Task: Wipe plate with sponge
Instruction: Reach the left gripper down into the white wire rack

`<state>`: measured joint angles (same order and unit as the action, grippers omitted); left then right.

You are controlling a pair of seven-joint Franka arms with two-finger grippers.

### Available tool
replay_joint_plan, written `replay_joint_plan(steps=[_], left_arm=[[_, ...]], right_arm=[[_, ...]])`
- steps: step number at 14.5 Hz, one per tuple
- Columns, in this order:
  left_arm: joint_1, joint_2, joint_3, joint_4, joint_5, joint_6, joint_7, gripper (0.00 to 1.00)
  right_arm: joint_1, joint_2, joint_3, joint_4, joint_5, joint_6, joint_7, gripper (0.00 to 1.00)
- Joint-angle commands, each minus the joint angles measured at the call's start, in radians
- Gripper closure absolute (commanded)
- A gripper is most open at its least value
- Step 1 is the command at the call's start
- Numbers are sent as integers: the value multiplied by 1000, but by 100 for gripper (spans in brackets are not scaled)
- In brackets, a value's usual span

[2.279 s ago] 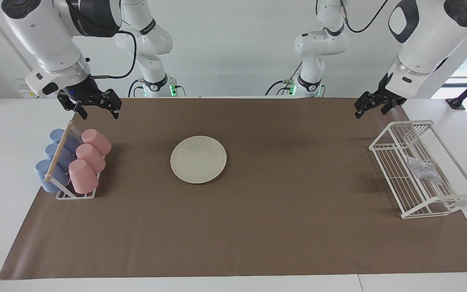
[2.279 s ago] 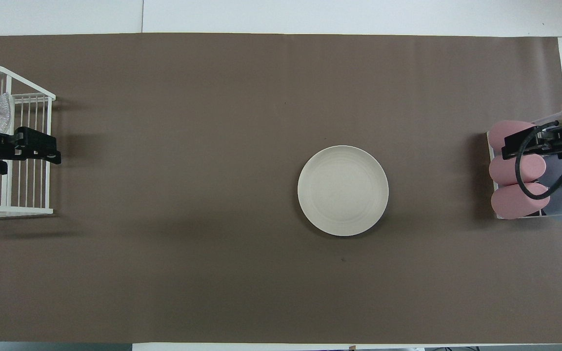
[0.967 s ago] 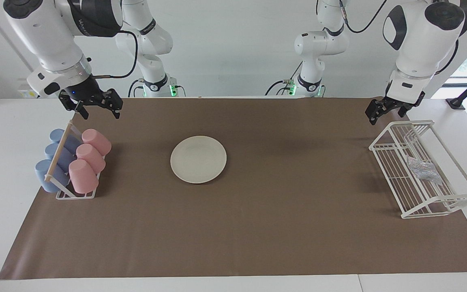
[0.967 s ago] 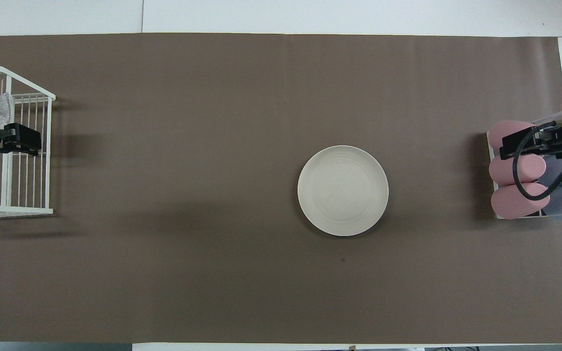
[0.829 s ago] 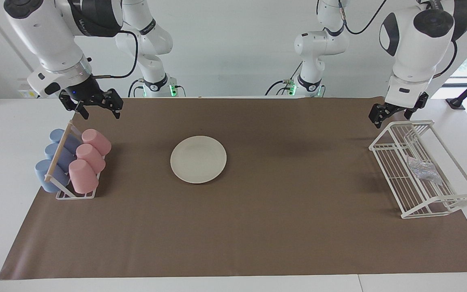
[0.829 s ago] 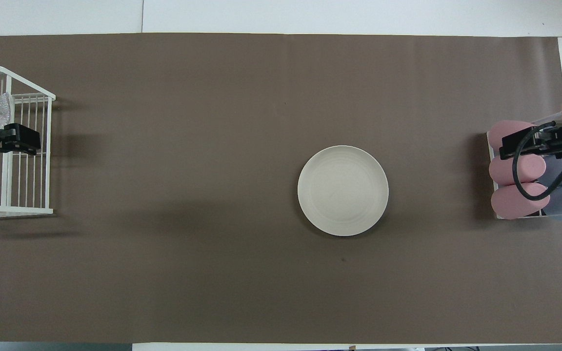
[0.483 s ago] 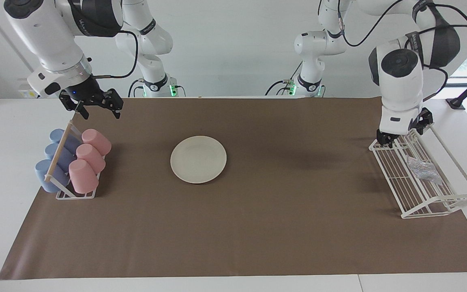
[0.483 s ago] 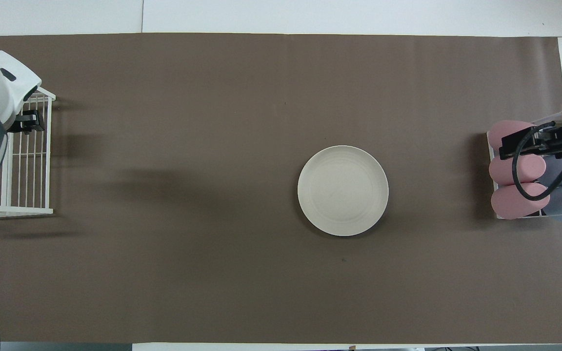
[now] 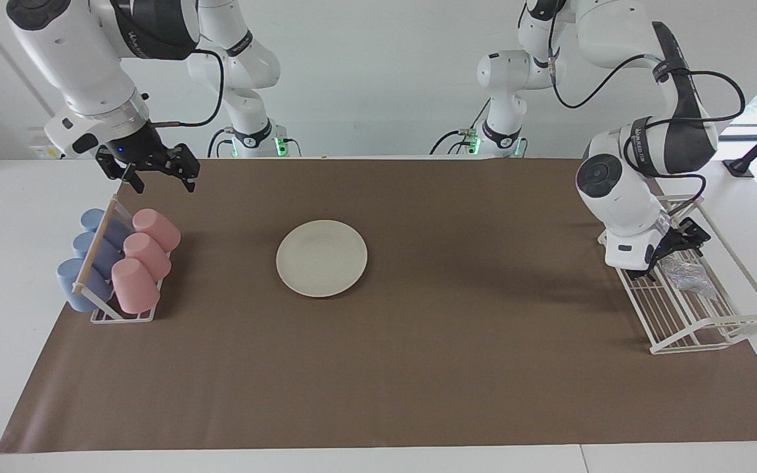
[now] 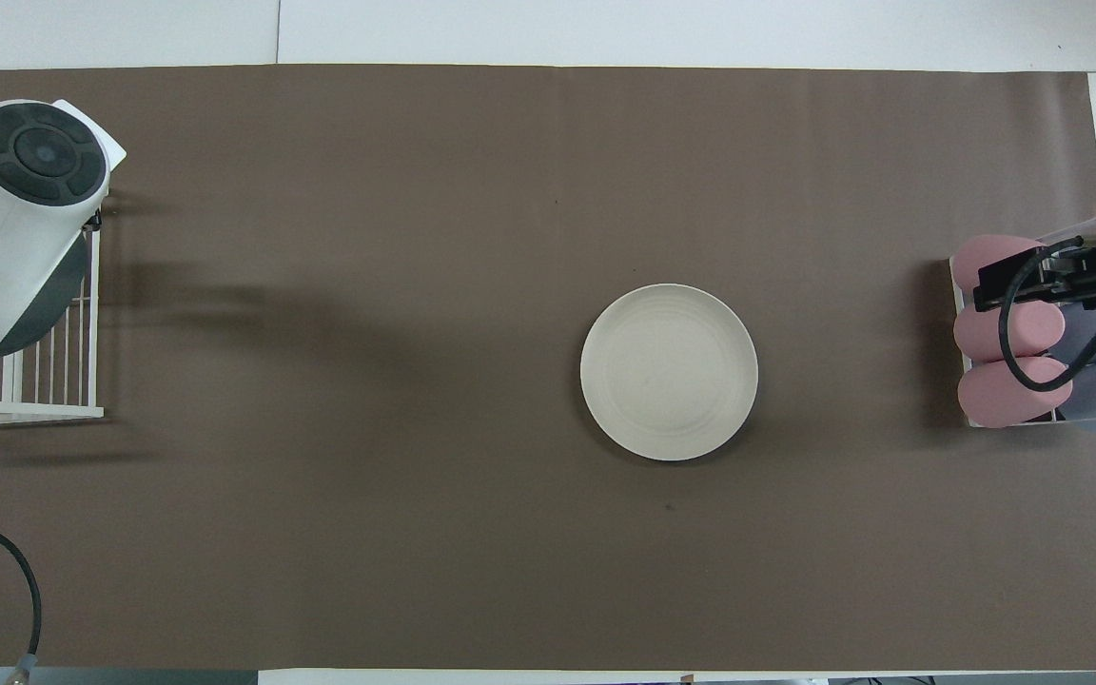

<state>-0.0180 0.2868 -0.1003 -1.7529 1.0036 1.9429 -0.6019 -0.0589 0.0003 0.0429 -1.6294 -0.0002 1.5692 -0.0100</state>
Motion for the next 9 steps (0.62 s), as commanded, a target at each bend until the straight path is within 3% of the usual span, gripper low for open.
replay_joint_plan(steps=[1,4,9], left_arm=[[16,6,4,-22,44,40,-50,0],[15,23,2,-43,44,56,-108,0],[9,23,4,-36,44,41,-102,9]], right_arm=[[-9,3,6,13,9,-14,-21,0],[-7,3,8,13,9,-9,-19,0],[11,3,8,13,8,-9,-19,0]])
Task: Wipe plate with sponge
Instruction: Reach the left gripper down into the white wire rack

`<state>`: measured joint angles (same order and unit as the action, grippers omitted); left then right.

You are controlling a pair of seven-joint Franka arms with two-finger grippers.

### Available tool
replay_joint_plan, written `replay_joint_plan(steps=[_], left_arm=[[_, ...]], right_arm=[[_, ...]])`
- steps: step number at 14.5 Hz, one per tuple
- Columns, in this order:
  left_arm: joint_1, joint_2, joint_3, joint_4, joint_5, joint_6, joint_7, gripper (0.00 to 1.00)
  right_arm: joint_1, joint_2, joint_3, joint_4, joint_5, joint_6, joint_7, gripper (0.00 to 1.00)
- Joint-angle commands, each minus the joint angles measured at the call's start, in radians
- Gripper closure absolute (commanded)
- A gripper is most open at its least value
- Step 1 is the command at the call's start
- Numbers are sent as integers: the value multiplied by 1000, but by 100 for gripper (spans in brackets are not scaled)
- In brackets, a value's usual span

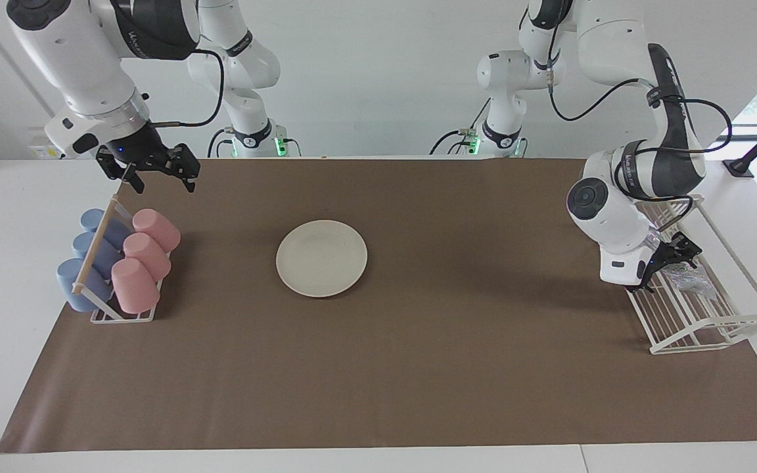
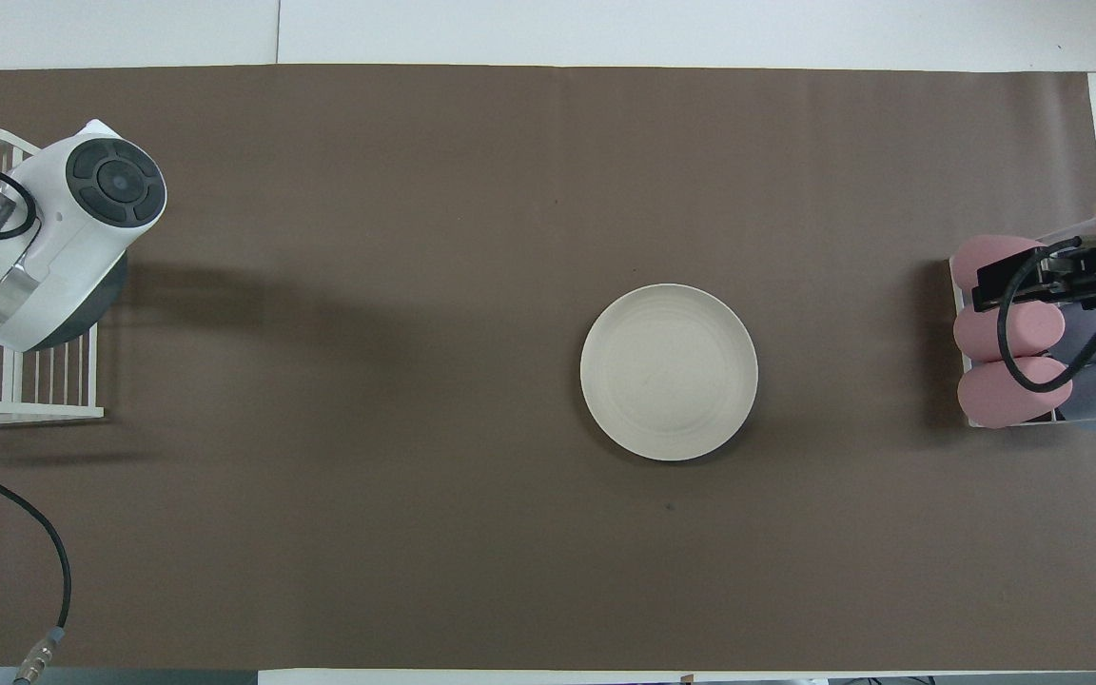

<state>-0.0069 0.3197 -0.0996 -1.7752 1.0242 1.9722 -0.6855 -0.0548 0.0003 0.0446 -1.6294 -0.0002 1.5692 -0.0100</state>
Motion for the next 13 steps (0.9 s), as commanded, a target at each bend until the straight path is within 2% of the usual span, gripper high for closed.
replay_joint_plan(steps=[1,3,4,5,7,8,13], left_arm=[[-2,-10,3,-12,25,14,-17,10],[-1,-10,3,-12,27,16,-17,17],[-1,-8,3,-6,27,14,-17,25],[-1,-8,4,-4,28,13,-16,40],[-4,-8,4,2,28,7,-14,86],[-7,-8,4,11,31,-7,-14,100],[-12,-8,3,25,50,-27,-9,100]], right_arm=[[9,3,6,13,8,-11,-19,0],[9,3,6,13,6,-12,-19,0],[10,3,6,14,6,-11,-19,0],[10,3,6,14,6,-11,-19,0],[10,3,6,13,6,-9,-19,0],[10,3,6,13,6,-11,-19,0],[10,-8,6,2,6,-8,-16,0]])
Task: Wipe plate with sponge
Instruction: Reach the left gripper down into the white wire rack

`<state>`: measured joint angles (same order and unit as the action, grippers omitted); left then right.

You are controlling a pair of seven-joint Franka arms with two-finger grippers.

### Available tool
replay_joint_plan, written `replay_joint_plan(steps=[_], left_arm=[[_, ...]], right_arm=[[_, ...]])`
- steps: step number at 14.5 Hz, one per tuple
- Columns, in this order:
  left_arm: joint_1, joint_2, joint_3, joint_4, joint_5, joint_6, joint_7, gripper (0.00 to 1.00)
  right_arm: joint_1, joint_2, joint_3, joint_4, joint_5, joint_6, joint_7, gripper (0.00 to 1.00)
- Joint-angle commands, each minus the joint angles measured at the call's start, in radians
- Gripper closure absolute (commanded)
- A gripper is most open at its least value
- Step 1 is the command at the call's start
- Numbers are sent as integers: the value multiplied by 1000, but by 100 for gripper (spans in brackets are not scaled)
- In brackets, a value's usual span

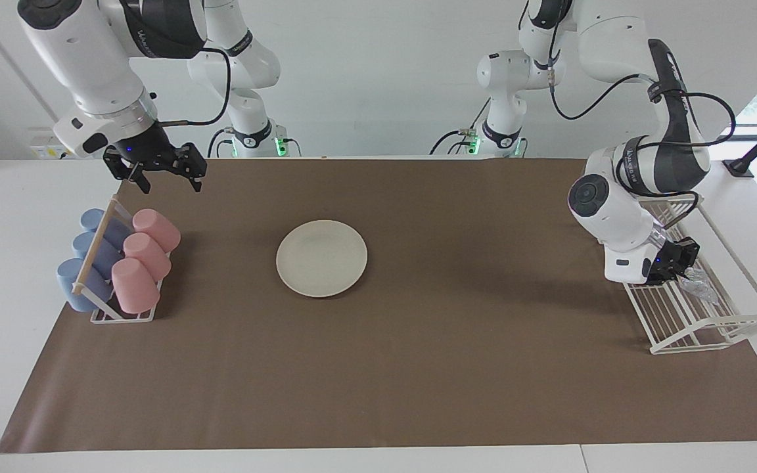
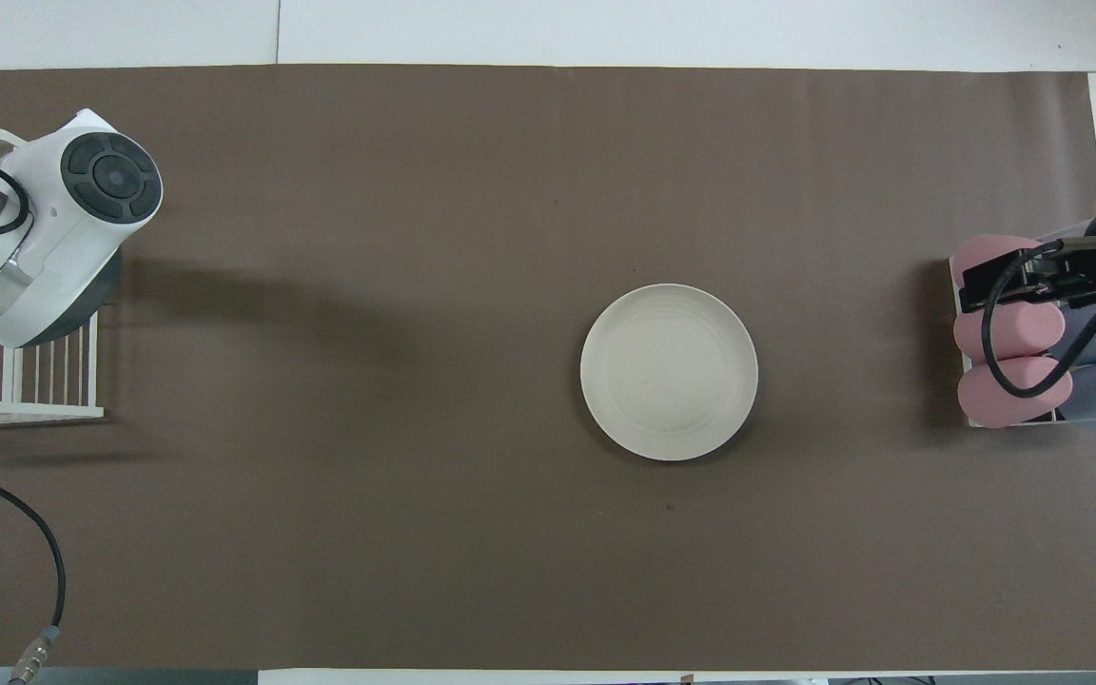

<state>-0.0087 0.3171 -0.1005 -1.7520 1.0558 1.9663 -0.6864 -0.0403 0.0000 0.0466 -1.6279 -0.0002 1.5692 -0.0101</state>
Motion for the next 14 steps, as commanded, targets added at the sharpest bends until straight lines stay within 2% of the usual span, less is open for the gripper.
replay_joint_plan(steps=[1,6,8,11,14], left_arm=[[-10,-7,4,3,18,-21,-5,100],[-2,-32,-4,26,-22,-32,59,100],[-5,-50,-5,75,-153,-69,131,100],[-20,-56,-19,216,-400,-223,202,100],[-24,-61,-31,313,-708,-361,200,100]], right_arm=[[-4,-12,4,-6,6,-6,-15,0],[-4,-15,6,-10,8,-14,-11,0],[-6,-14,6,-7,9,-12,-10,0],[-4,-12,6,-4,9,-12,-8,0],[-6,-12,6,-4,9,-12,-10,0]])
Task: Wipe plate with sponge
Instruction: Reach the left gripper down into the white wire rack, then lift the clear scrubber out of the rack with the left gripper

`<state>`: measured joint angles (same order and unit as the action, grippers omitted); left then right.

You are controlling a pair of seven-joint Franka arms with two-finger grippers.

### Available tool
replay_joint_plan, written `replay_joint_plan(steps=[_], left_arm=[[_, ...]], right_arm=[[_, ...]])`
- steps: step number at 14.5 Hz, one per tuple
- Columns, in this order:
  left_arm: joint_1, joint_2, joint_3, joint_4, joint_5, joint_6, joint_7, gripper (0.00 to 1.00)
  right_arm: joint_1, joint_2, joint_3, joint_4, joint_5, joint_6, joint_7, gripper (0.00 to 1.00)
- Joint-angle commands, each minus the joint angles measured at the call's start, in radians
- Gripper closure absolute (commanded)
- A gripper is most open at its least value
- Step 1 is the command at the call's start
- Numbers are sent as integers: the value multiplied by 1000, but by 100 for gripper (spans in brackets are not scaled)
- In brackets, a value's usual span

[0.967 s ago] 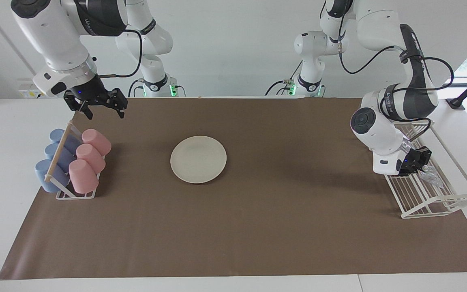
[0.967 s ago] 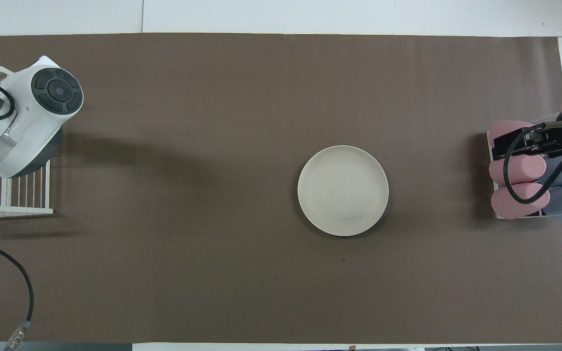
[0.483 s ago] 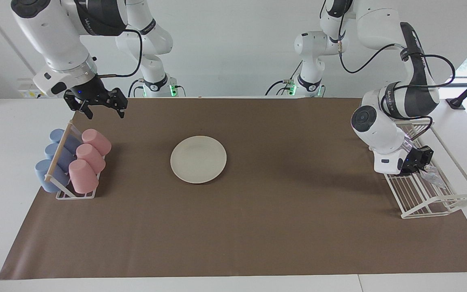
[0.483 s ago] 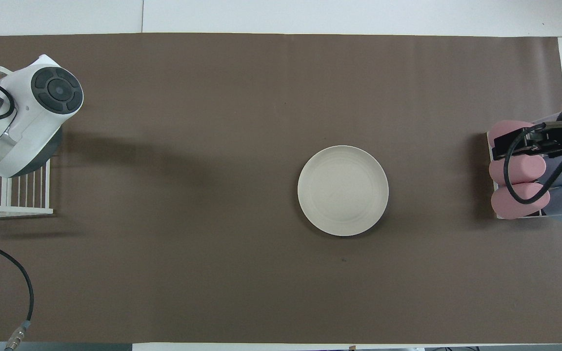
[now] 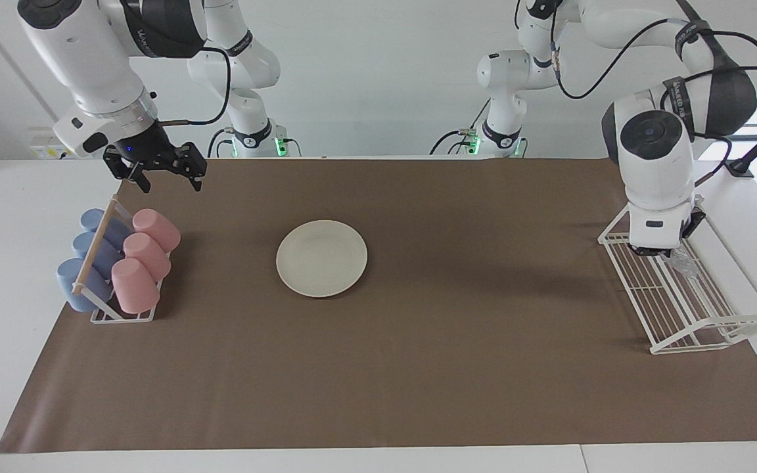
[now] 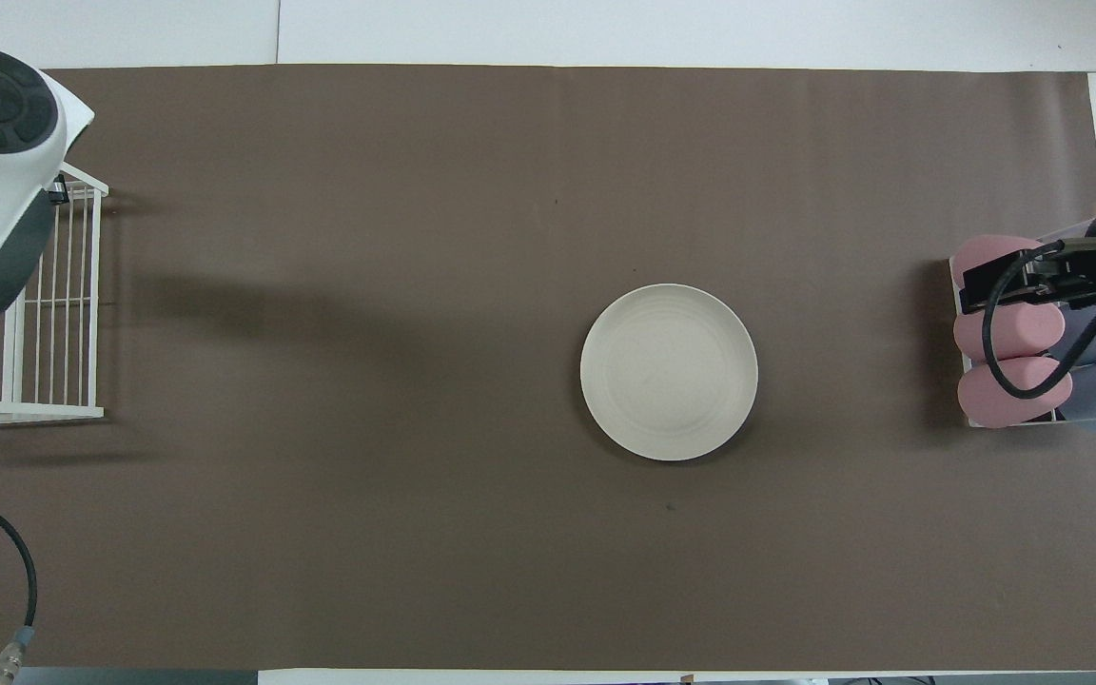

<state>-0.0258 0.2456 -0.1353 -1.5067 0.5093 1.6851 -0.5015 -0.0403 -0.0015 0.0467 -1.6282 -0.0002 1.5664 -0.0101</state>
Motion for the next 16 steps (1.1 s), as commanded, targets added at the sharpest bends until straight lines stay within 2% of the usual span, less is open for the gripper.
replay_joint_plan(steps=[1,4,6,9,11,14,16], left_arm=[[1,-9,8,80,-283,-106,14,100],[13,-60,25,80,-594,-124,12,100],[53,-65,23,69,-800,-139,17,100],[84,-110,23,-15,-1047,-133,35,100],[84,-158,25,-110,-1181,-114,79,100],[84,-299,26,-391,-1385,-12,260,100],[80,-370,26,-560,-1530,39,390,100]], right_arm=[[-4,-12,5,-4,9,-9,-8,0],[-4,-12,5,-4,9,-16,5,0],[-4,-14,5,-4,9,-17,8,0],[-3,-14,15,-4,19,-20,94,0],[-3,-15,50,-4,20,-26,181,0],[-3,-18,116,-2,22,-20,410,0],[-4,-20,127,-1,23,-43,499,0]])
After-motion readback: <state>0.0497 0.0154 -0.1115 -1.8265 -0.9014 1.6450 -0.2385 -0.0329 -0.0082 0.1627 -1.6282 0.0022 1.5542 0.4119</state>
